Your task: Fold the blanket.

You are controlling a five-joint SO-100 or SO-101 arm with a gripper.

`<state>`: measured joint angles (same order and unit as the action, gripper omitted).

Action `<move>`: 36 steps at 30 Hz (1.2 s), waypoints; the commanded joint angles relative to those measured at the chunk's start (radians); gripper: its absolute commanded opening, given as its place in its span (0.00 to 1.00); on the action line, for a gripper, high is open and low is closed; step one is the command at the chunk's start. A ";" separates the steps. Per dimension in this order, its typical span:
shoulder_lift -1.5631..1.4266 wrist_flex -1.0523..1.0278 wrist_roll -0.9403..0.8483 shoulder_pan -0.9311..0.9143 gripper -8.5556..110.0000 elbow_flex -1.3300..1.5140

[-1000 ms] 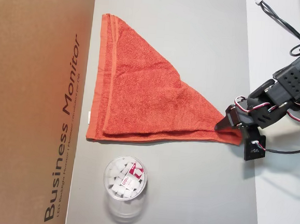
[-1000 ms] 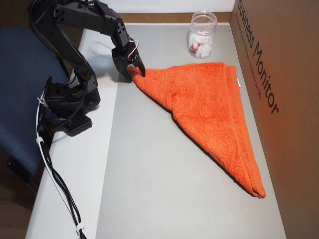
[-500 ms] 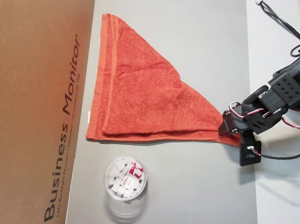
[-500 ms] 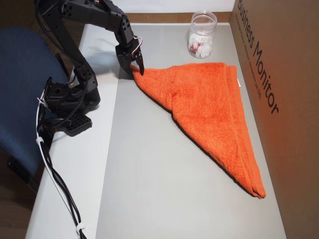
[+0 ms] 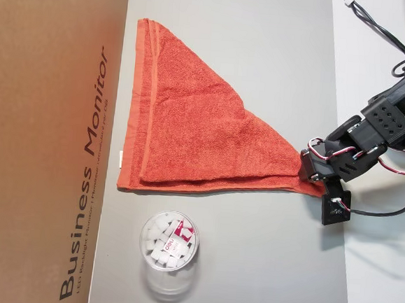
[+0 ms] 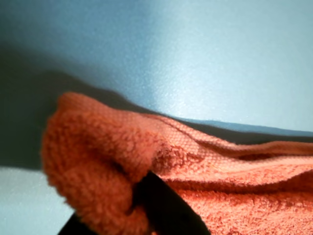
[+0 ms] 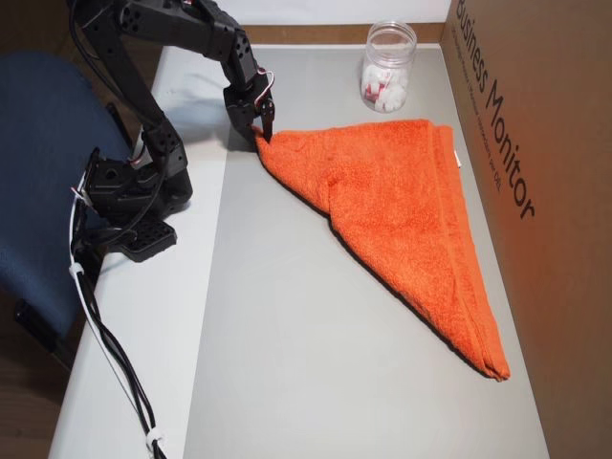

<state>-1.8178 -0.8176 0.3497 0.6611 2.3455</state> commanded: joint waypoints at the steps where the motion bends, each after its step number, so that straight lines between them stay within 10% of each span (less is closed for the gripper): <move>1: -0.011 -0.011 0.020 -0.003 0.07 -0.026; 36: -0.437 -0.179 0.179 0.074 0.07 -0.028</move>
<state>-2.1997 -0.9771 0.5154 0.7286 2.3393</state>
